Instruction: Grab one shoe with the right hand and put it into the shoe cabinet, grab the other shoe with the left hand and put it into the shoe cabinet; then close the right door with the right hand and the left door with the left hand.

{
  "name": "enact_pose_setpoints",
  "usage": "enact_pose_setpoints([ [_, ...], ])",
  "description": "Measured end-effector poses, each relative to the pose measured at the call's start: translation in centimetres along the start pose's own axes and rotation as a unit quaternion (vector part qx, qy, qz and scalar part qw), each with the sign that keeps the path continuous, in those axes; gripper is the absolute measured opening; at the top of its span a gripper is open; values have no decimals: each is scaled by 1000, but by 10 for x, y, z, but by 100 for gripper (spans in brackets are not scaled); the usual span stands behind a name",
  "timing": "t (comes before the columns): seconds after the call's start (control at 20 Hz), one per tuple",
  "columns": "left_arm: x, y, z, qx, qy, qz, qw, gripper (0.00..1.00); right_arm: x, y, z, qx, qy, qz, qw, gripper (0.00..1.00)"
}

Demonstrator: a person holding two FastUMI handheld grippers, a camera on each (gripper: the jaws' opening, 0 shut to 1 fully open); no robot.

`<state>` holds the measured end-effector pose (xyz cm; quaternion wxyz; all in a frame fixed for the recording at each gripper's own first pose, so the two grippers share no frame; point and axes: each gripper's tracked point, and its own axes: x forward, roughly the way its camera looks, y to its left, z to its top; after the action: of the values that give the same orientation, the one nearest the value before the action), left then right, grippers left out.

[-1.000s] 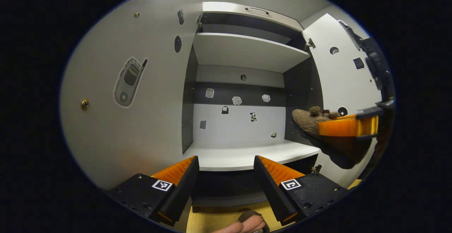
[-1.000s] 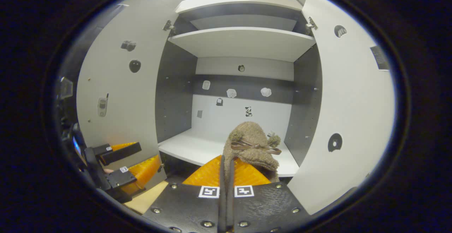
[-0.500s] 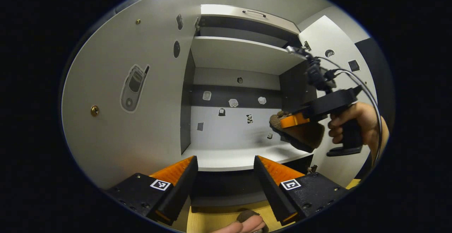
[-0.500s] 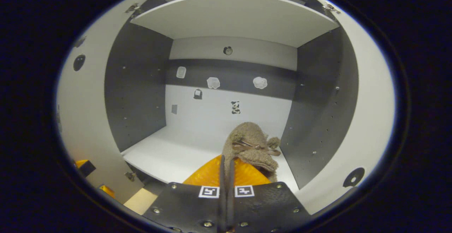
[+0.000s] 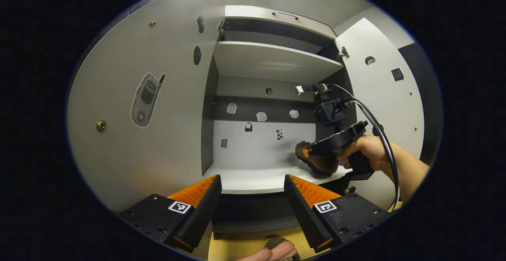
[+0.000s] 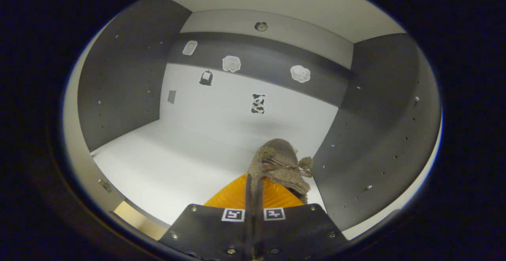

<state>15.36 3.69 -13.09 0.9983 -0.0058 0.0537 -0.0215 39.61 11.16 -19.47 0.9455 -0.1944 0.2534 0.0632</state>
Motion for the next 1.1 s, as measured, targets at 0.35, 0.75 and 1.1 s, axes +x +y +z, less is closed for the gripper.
enact_pose_setpoints([
  [0.35,0,0,-1,0,3,1,1000,98,10,13,-8,-53,14,2,999,15],
  [0.75,0,-8,-7,3,14,-1,1000,98,-34,-1,23,-63,-59,-19,996,95],
  [1.1,-13,-20,-5,-8,16,-9,1000,98,-175,-19,41,65,-207,-24,976,99],
])
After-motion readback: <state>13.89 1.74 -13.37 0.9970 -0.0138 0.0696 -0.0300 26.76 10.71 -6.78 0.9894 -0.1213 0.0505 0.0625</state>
